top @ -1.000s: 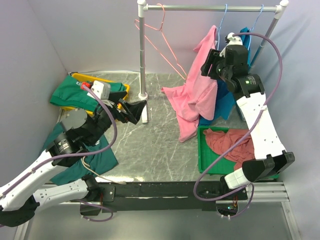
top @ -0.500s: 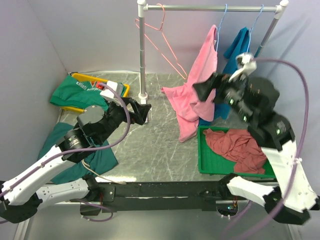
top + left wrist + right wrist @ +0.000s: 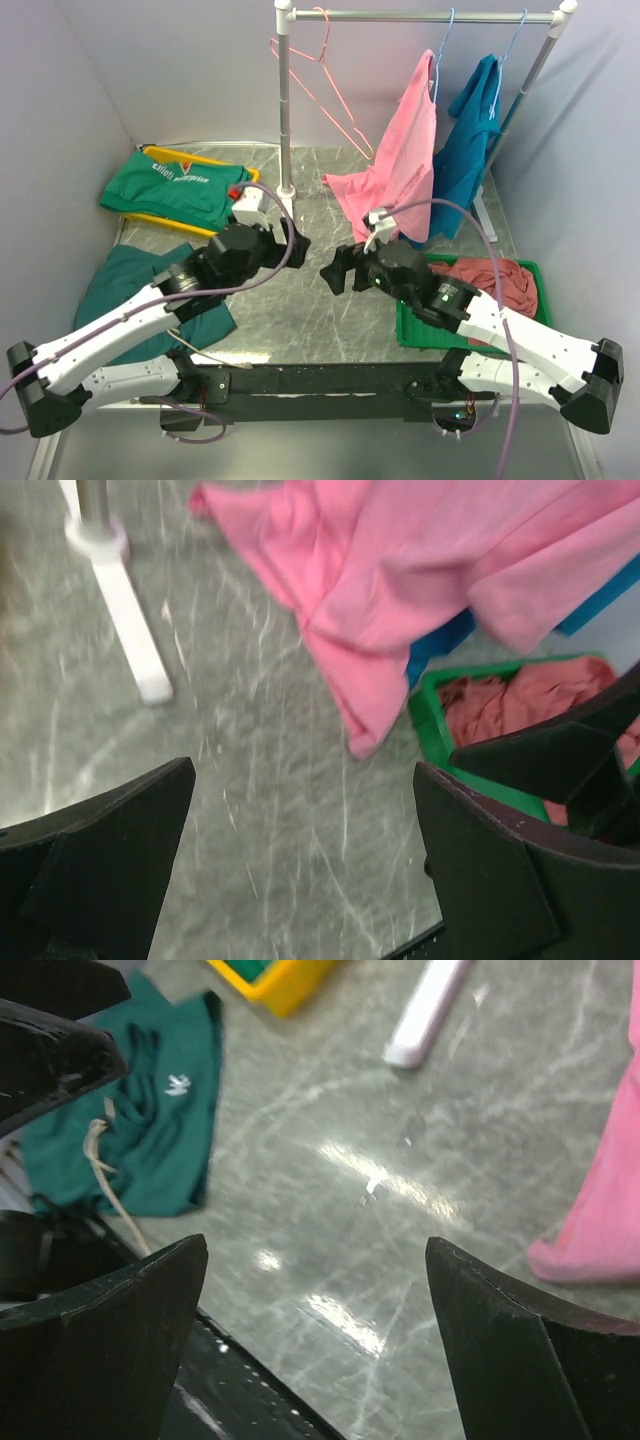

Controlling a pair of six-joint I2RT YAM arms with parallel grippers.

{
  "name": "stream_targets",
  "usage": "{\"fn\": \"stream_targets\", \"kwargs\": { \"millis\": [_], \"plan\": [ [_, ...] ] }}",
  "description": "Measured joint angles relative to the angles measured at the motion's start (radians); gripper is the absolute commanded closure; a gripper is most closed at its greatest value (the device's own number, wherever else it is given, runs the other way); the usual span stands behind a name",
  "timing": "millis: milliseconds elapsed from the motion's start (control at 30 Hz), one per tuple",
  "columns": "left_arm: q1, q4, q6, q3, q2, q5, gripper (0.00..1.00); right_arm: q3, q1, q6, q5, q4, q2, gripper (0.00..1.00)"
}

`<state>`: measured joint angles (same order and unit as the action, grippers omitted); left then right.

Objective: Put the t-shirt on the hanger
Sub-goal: Reset both arms

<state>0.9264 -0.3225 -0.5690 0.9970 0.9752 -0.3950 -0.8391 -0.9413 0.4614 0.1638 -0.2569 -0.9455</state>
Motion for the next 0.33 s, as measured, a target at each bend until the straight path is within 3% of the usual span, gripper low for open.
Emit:
{"fn": "stream_targets", "kwargs": {
  "millis": [167, 333],
  "plan": [
    [0.0, 0.002, -0.094, -0.117, 0.023, 0.006, 0.04, 0.123, -0.005, 0.029, 0.063, 0.078, 0.045, 0.0],
    [0.0, 0.014, -0.143, -0.183, 0.016, 0.005, 0.03, 0.141, -0.005, 0.046, 0.101, 0.119, 0.092, 0.0]
  ]
}}
